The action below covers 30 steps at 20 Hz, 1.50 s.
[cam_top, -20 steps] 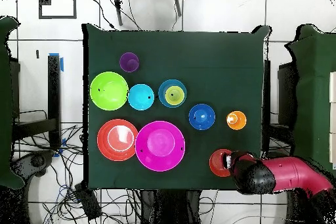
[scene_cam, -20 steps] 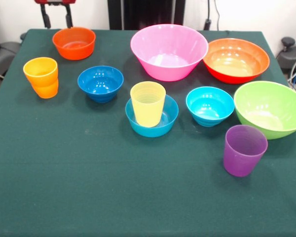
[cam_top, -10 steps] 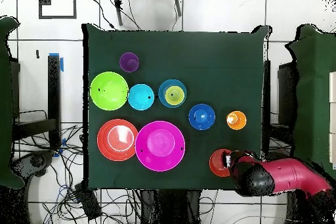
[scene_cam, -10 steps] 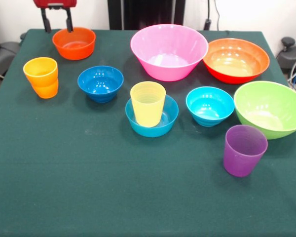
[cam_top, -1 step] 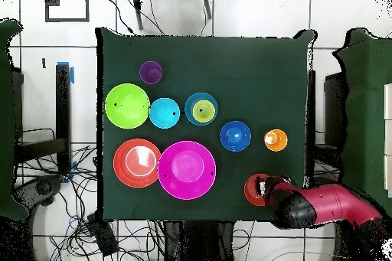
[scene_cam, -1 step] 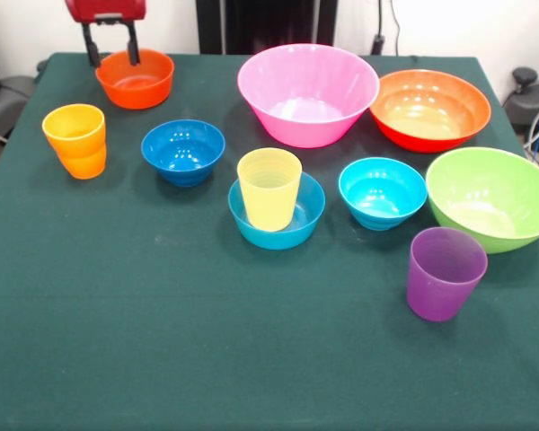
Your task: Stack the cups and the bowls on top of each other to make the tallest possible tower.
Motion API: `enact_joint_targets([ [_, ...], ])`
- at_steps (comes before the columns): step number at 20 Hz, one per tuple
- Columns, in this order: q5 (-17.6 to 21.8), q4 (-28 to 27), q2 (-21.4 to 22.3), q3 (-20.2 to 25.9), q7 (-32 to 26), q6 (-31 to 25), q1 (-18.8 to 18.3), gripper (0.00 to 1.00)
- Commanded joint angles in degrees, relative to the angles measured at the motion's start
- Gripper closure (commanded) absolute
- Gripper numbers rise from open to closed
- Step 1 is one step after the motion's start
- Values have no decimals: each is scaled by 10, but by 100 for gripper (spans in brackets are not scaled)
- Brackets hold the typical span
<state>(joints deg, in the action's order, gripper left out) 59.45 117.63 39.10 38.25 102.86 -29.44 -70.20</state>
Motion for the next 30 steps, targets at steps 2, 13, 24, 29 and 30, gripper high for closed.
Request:
enact_joint_targets([
  [2,74,-40,-89,-29,-81,21,12,0],
  [13,125,-61,-136,-43,-84,44,-15,0],
  [24,143,-43,-126,-44,-71,58,-28,0],
  [29,132,-41,-117,-34,-65,63,-26,0],
  [30,133,-41,-118,-34,-63,67,-27,0],
])
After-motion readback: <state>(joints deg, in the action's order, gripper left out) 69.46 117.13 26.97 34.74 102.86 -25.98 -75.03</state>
